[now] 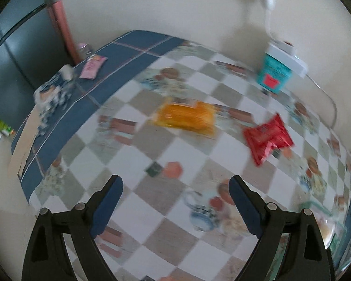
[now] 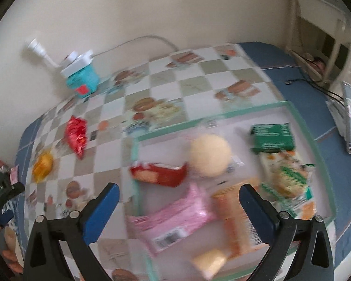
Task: Organize snacks
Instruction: 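Move both grippers back toward the remaining snacks, then grasp the red foil packet with the right gripper while the left grasps the orange-yellow bun packet, then carry the red packet with the right gripper while the left carries the bun packet over the tray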
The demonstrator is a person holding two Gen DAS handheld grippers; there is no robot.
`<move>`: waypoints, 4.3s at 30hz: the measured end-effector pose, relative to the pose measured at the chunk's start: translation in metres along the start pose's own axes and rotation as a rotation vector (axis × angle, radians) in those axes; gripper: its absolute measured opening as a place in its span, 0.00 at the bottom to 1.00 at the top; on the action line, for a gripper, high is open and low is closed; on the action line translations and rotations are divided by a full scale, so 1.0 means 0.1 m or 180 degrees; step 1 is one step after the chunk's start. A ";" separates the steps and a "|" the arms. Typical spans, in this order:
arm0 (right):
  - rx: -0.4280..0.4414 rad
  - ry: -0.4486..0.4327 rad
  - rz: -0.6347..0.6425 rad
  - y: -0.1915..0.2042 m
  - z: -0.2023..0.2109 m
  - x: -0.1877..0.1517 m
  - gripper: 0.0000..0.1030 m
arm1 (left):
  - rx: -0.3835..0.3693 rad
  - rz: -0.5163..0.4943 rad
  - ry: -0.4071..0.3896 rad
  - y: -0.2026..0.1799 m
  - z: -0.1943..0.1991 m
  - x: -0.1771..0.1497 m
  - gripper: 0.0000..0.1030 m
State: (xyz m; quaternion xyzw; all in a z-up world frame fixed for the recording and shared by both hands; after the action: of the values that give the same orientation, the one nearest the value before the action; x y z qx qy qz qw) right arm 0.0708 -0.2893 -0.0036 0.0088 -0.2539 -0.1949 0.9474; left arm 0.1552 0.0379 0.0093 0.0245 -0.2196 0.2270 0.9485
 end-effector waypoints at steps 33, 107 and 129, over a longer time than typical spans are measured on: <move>0.0372 0.0161 0.0594 1.54 -0.55 0.09 1.00 | 0.0031 0.0279 0.0138 0.91 -0.81 0.68 0.90; 0.0523 0.0136 0.0283 1.61 -0.70 0.27 0.65 | -0.0368 0.0236 0.0789 0.41 -0.92 -0.11 0.75; 0.0361 -0.0472 -0.0139 0.64 0.39 -0.18 0.65 | -0.0507 0.0286 0.0686 -0.10 -0.25 -0.70 0.75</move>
State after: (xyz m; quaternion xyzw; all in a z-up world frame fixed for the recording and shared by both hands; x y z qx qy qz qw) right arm 0.0610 -0.2205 0.0289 0.0535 -0.3337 -0.2009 0.9195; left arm 0.1141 0.0030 -0.0422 -0.0853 -0.1347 0.2524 0.9544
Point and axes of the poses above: each gripper's, at about its wrist camera, not at the fingertips, and z roughly against the way its jaws point, y to its left, x to its top, the point moved 7 cm from there along -z, roughly the way its jaws point, and after that the axes turned 6 degrees about z, right-handed, at the moved point
